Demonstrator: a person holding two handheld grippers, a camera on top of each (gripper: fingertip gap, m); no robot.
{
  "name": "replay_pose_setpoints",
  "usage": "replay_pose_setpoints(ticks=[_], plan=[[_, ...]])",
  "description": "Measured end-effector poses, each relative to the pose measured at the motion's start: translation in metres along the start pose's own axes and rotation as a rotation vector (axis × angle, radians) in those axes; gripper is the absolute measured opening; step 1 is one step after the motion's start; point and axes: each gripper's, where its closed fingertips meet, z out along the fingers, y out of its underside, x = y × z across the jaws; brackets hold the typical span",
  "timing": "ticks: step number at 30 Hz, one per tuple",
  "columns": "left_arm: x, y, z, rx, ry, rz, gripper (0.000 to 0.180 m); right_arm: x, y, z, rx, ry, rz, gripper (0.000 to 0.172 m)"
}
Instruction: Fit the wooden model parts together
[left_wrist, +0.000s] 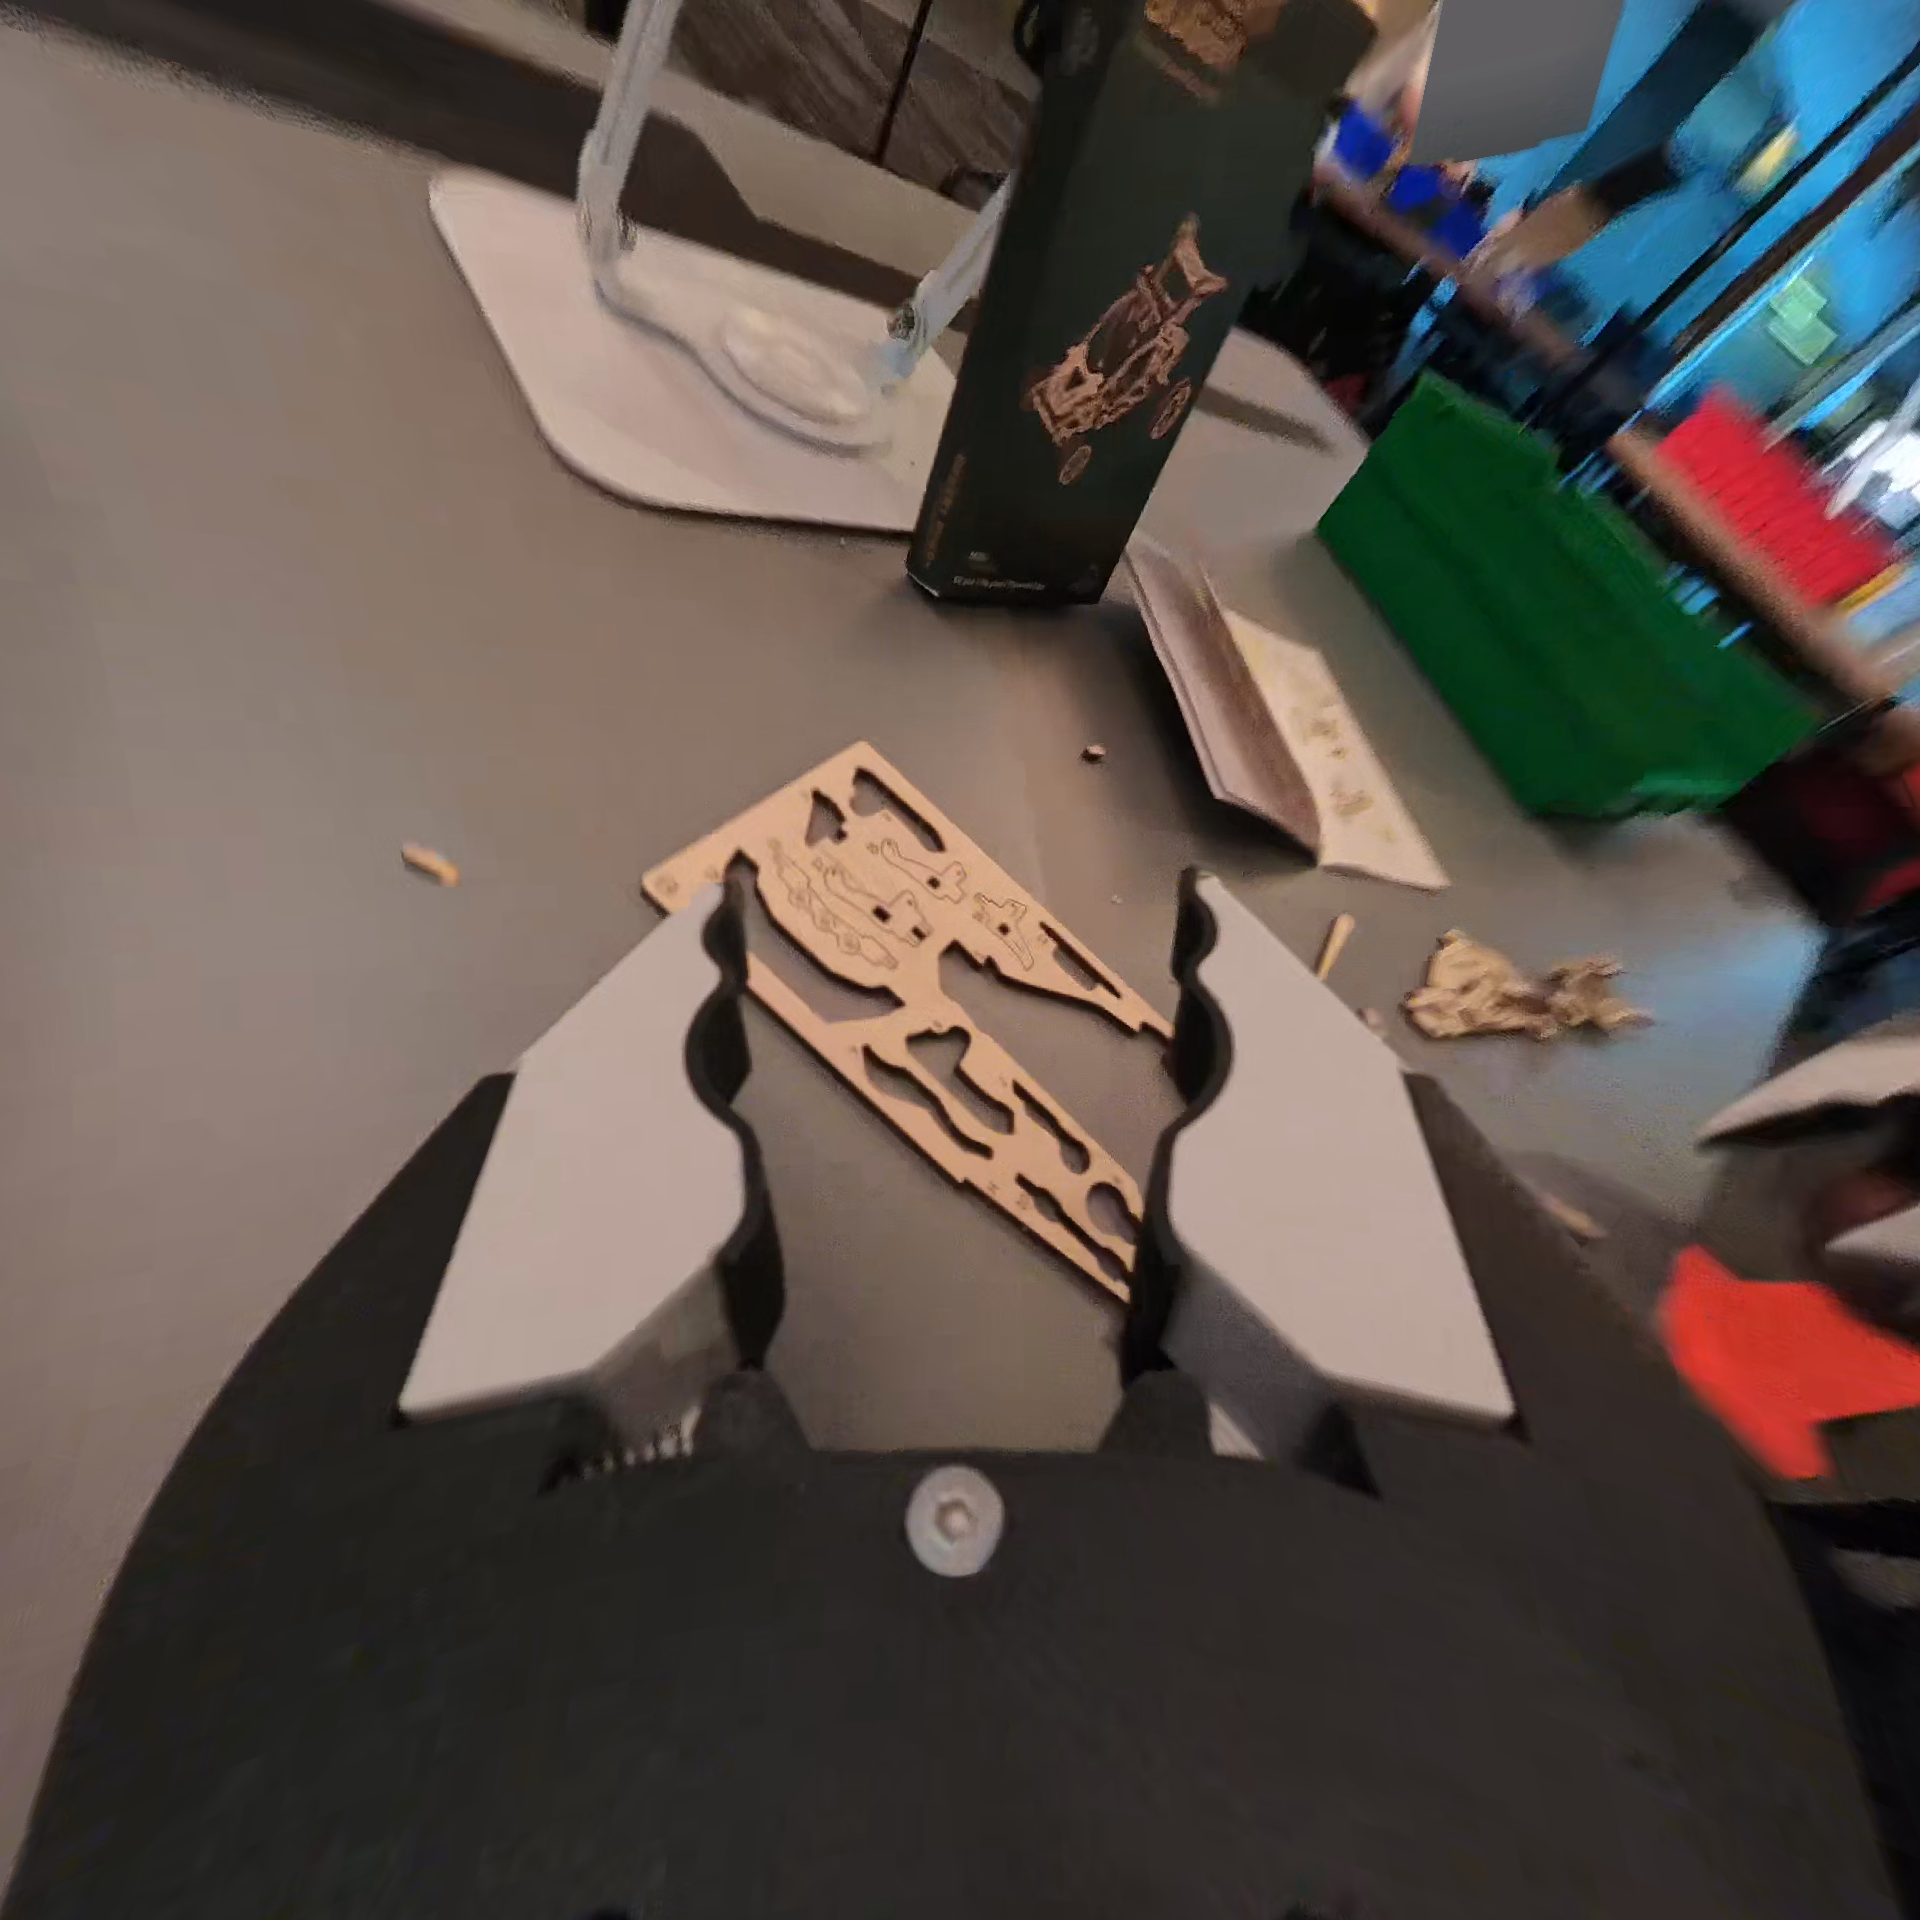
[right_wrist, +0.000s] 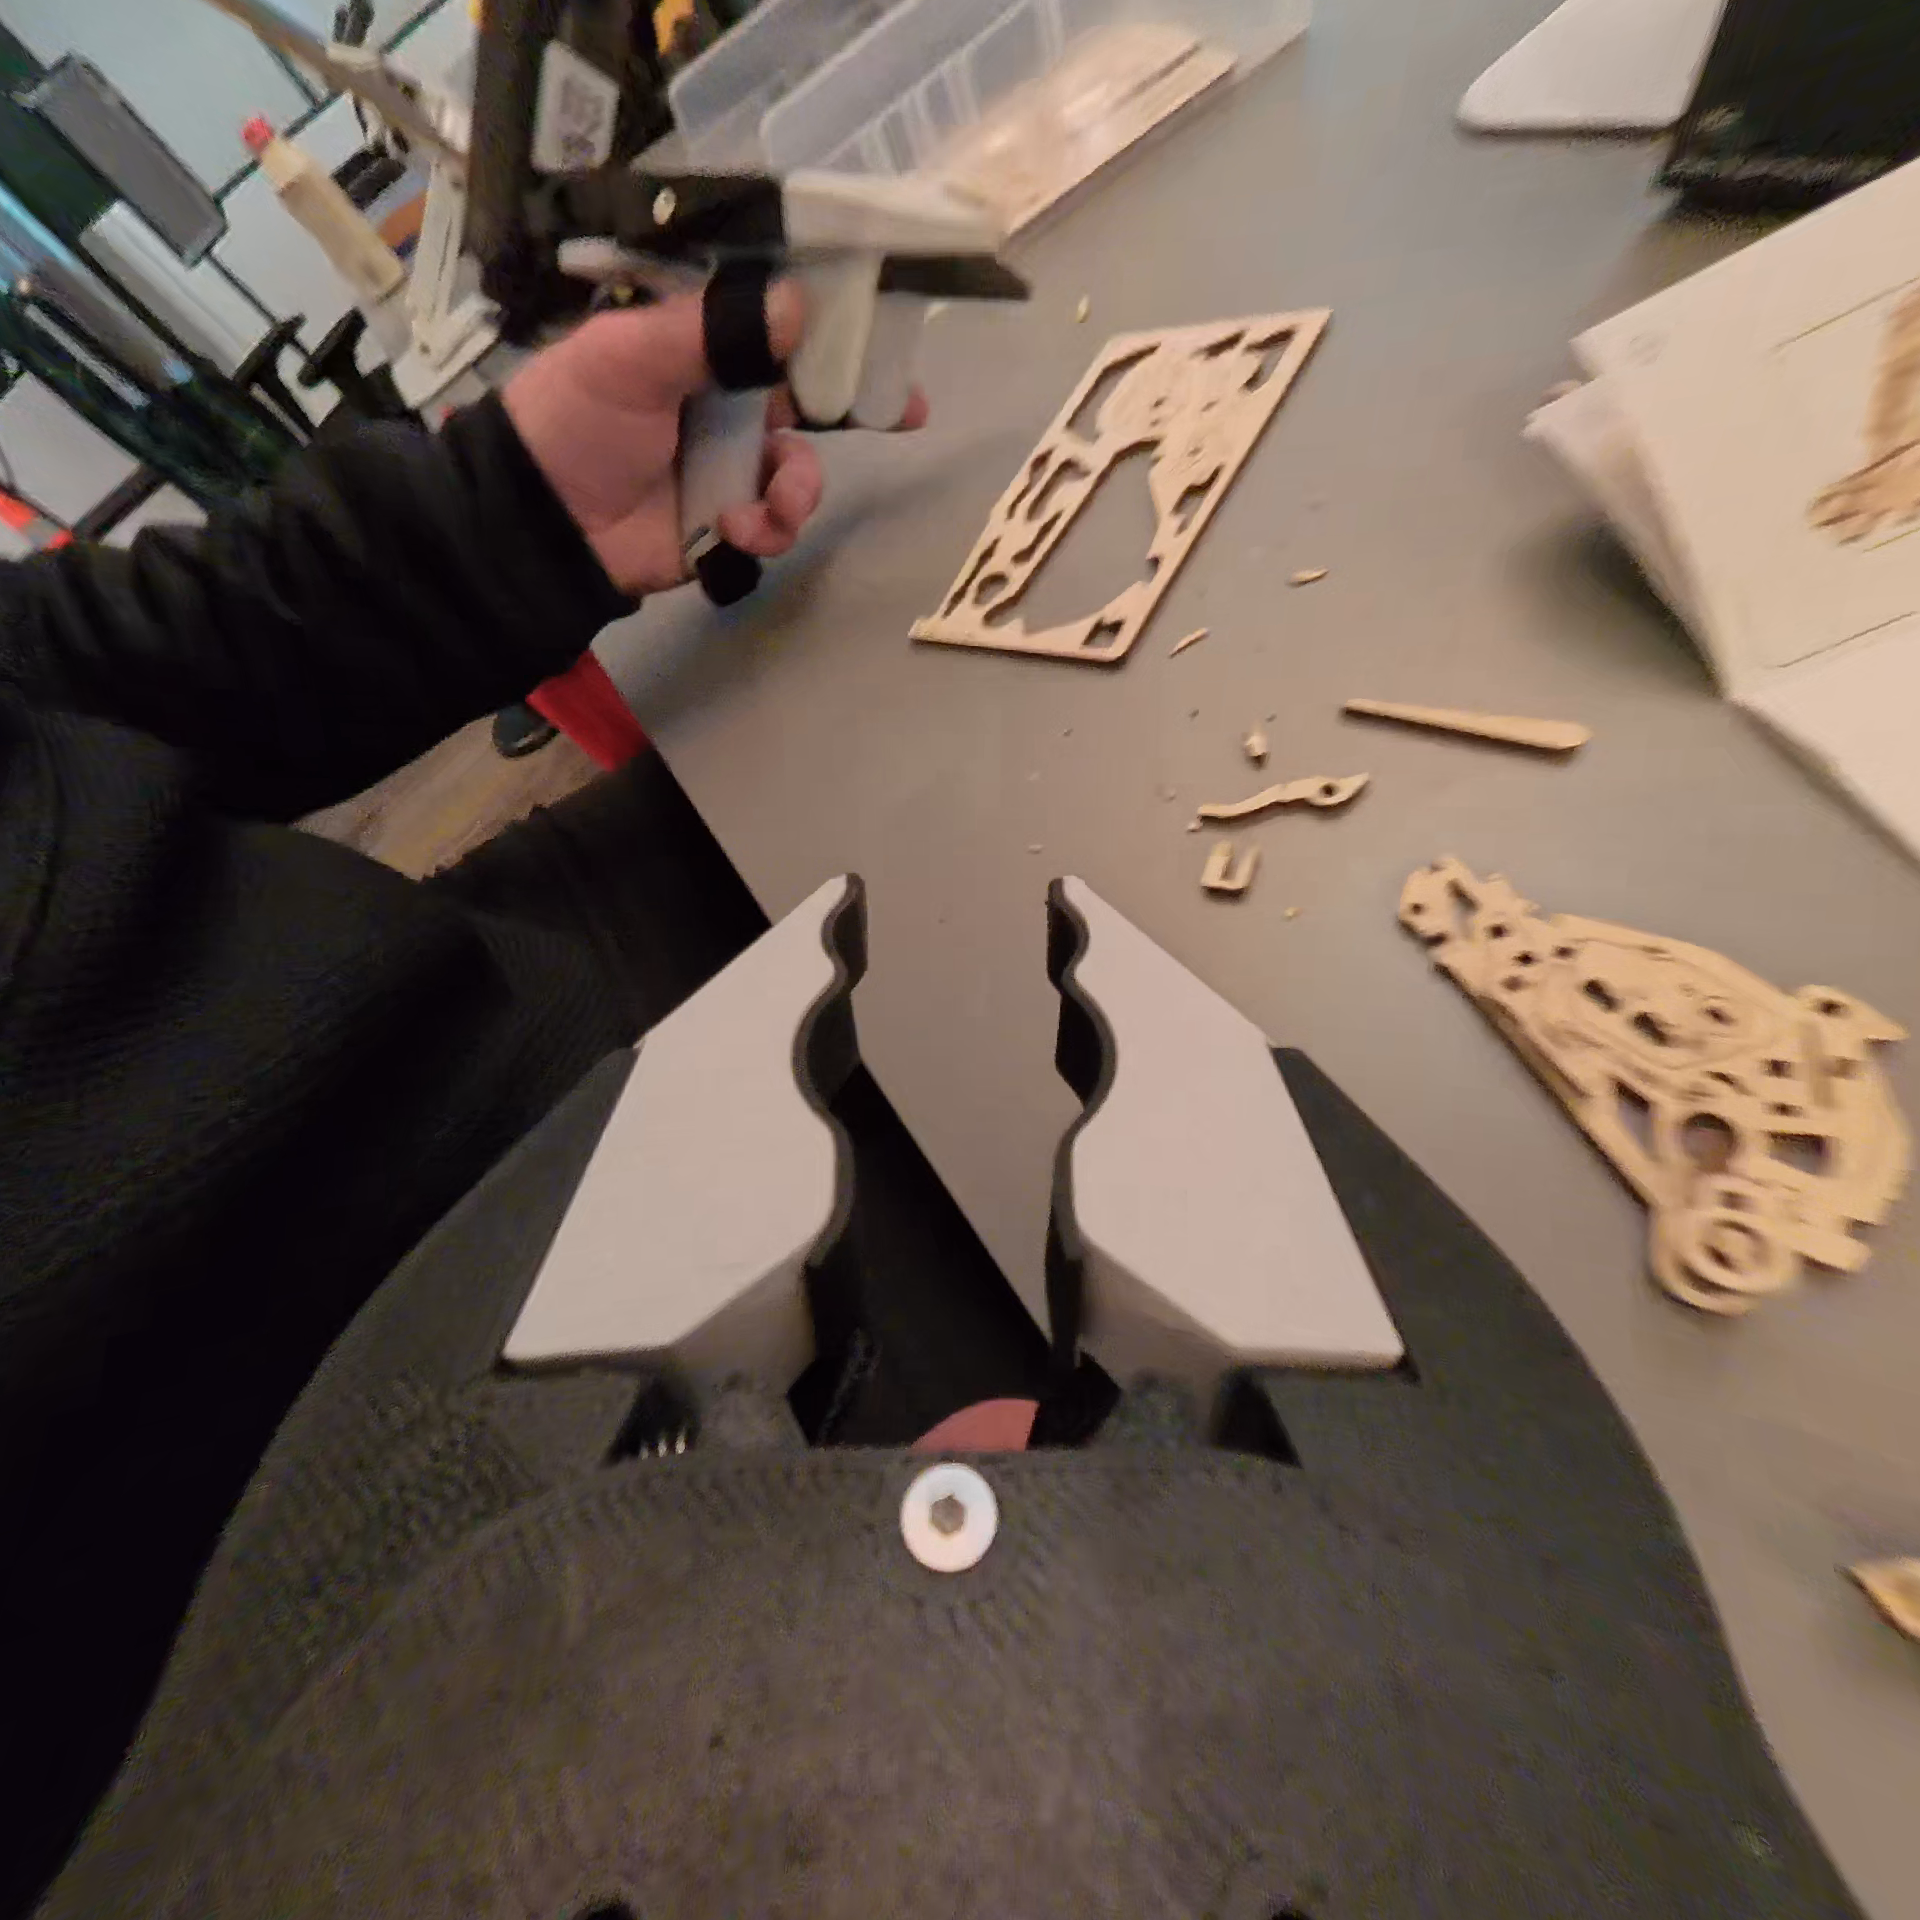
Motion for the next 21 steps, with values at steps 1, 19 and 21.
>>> replay_pose_setpoints(ticks=[1,19,21], plan=[[0.007,-0.005,-0.001,-0.004,-0.031,0.097,0.087,0.006,-0.007,-0.008,0.017,0.022,0.003,0.032],[0.202,0.126,0.122,-0.535,0.413,0.965,0.062,0.14,0.004,-0.041,-0.495,0.294,-0.061,0.026],[0.198,0.129,0.126,-0.562,0.412,0.949,0.054,0.145,0.01,-0.034,-0.544,0.299,-0.081,0.026]])
